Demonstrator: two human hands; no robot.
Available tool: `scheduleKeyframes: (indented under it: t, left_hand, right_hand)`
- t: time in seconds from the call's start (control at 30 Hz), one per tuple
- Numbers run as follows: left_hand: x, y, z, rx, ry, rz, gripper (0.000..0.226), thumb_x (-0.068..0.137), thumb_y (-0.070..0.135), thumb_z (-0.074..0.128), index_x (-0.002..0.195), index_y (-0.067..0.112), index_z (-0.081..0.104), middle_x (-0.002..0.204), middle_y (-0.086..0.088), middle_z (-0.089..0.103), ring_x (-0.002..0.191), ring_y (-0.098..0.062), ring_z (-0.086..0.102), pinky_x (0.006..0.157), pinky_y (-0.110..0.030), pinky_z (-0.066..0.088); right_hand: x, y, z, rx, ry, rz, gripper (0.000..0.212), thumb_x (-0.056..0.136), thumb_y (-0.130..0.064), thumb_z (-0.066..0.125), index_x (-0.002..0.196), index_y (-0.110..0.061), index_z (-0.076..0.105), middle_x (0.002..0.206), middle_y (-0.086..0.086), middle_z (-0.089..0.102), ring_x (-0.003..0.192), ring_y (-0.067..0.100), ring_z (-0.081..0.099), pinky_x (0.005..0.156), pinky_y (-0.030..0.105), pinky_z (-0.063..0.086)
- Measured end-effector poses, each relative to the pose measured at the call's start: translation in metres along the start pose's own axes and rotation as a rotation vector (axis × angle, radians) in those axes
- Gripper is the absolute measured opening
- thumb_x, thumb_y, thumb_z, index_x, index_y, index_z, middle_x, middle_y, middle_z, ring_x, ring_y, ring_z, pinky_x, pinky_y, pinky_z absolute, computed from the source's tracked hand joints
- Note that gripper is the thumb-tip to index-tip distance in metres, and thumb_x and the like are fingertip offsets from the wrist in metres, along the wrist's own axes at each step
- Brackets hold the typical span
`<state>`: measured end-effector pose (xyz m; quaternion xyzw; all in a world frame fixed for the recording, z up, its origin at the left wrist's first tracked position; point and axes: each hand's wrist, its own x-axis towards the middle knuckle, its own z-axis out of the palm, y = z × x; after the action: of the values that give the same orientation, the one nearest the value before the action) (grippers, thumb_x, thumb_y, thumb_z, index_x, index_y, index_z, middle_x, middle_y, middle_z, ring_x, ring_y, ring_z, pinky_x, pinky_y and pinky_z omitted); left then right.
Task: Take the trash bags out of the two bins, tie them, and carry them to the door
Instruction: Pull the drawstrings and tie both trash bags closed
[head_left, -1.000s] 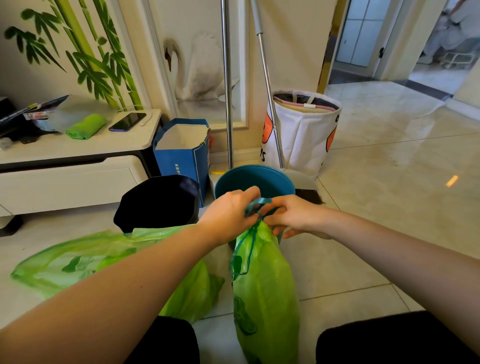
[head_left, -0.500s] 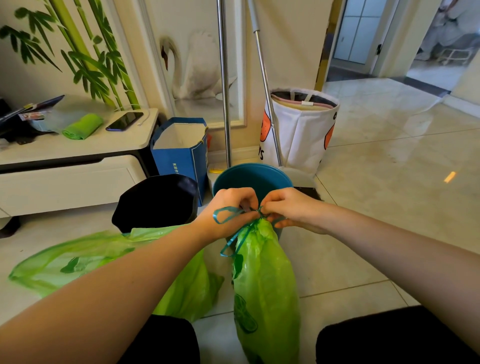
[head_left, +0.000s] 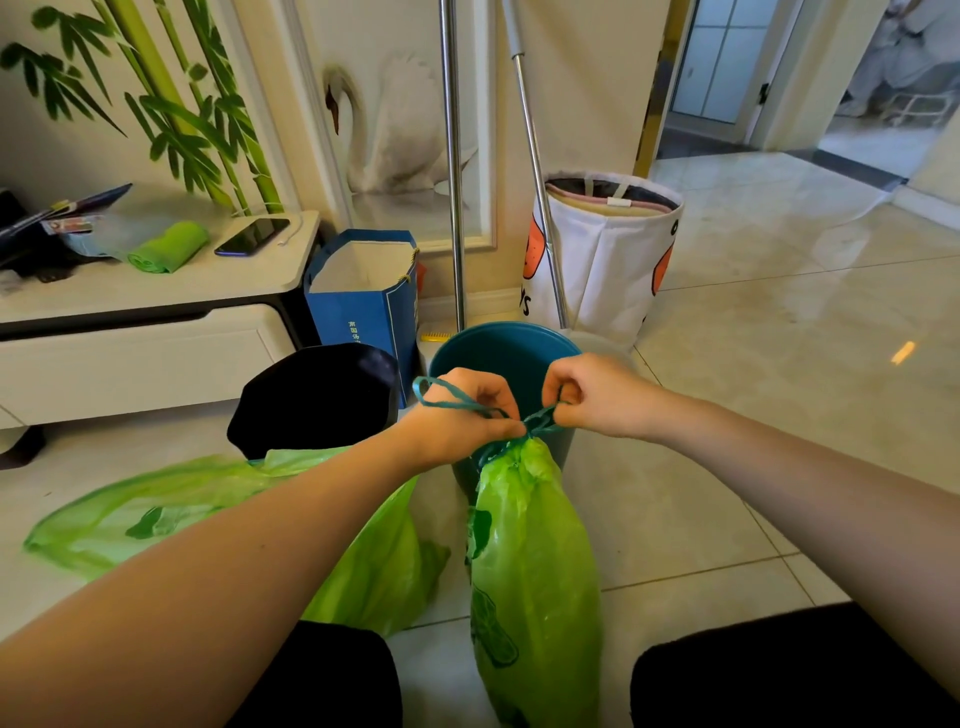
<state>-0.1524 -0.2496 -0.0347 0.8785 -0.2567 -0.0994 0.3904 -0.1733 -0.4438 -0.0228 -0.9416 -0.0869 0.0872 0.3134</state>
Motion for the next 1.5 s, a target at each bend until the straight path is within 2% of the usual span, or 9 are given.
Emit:
scheduleKeyframes:
  t: [0.13,0.23,0.37,0.5,0.63,0.97,1.1,1.27,1.5]
  left_hand:
    - [-0.002,-0.004,0.001,-0.002,-0.046,-0.006,0.013,0.076,0.016,0.078,0.079,0.007,0.069,0.081,-0.009,0.073,0.076,-0.026,0.070,0.071,-0.042,0.059]
    - [-0.002,-0.009,-0.002,-0.013,-0.083,-0.041,0.013,0.076,0.016,0.077,0.079,0.006,0.069,0.080,-0.011,0.073,0.076,-0.026,0.070,0.070,-0.041,0.061]
    - [-0.004,-0.010,-0.009,-0.069,-0.147,-0.068,0.014,0.079,0.014,0.075,0.083,0.002,0.069,0.081,-0.016,0.073,0.076,-0.026,0.071,0.071,-0.034,0.060]
    - [-0.007,-0.002,-0.018,-0.220,-0.130,-0.138,0.012,0.085,0.014,0.069,0.089,0.003,0.070,0.075,-0.005,0.071,0.068,-0.010,0.067,0.065,-0.020,0.055]
    - [-0.007,0.000,-0.028,-0.379,-0.111,-0.188,0.006,0.084,0.009,0.069,0.087,0.004,0.070,0.075,-0.007,0.072,0.069,-0.015,0.067,0.066,-0.020,0.058]
    - [-0.009,-0.020,-0.057,-0.479,-0.225,-0.357,0.009,0.084,0.013,0.068,0.081,0.006,0.073,0.085,-0.013,0.067,0.068,-0.017,0.063,0.063,-0.021,0.056]
    - [-0.013,-0.027,-0.063,-0.437,-0.329,-0.400,0.008,0.078,0.008,0.068,0.080,0.000,0.069,0.072,-0.002,0.071,0.061,-0.009,0.064,0.059,-0.018,0.054]
    - [-0.019,-0.048,-0.067,-0.182,-0.434,-0.482,0.010,0.085,0.007,0.065,0.078,-0.001,0.067,0.065,-0.009,0.065,0.062,-0.016,0.061,0.062,-0.023,0.053]
    - [-0.025,-0.060,-0.075,-0.062,-0.324,-0.498,0.016,0.086,0.014,0.067,0.094,0.001,0.071,0.061,-0.002,0.066,0.054,-0.009,0.060,0.056,-0.019,0.049]
  right_hand:
    - [0.000,0.015,-0.012,-0.026,0.132,0.038,0.020,0.082,-0.006,0.059,0.077,-0.024,0.065,0.063,-0.001,0.055,0.059,0.012,0.047,0.059,0.026,0.040]
    - [0.000,0.014,-0.023,0.380,0.264,0.208,0.022,0.086,-0.006,0.053,0.081,-0.020,0.069,0.070,0.006,0.060,0.067,0.015,0.057,0.069,0.030,0.048]
    - [-0.006,0.008,-0.032,0.974,0.213,0.311,0.020,0.090,-0.003,0.046,0.081,-0.012,0.062,0.068,0.008,0.061,0.073,0.024,0.067,0.076,0.036,0.052]
    - [-0.006,0.005,-0.035,1.199,0.161,0.312,0.021,0.092,-0.004,0.041,0.085,-0.013,0.059,0.052,0.001,0.039,0.047,0.015,0.040,0.055,0.029,0.046]
    - [-0.006,0.002,-0.039,1.207,0.200,0.287,0.022,0.093,-0.003,0.038,0.088,-0.012,0.058,0.050,-0.003,0.029,0.046,0.012,0.023,0.046,0.024,0.025]
    - [-0.006,0.025,-0.046,1.097,0.373,0.440,0.022,0.092,0.001,0.033,0.091,-0.008,0.053,0.056,-0.001,0.024,0.046,0.010,0.019,0.039,0.021,0.018]
    - [-0.005,0.039,-0.044,0.986,0.373,0.526,0.021,0.092,0.003,0.035,0.102,-0.002,0.052,0.055,-0.001,0.024,0.039,0.009,0.020,0.034,0.019,0.018]
    - [-0.013,0.050,-0.043,0.877,0.341,0.649,0.023,0.092,0.005,0.031,0.096,0.000,0.053,0.052,0.000,0.025,0.041,0.011,0.019,0.031,0.019,0.018]
    - [-0.010,0.034,-0.032,0.578,0.245,0.712,0.020,0.089,0.000,0.046,0.103,0.002,0.061,0.070,0.009,0.050,0.056,0.018,0.044,0.050,0.029,0.042]
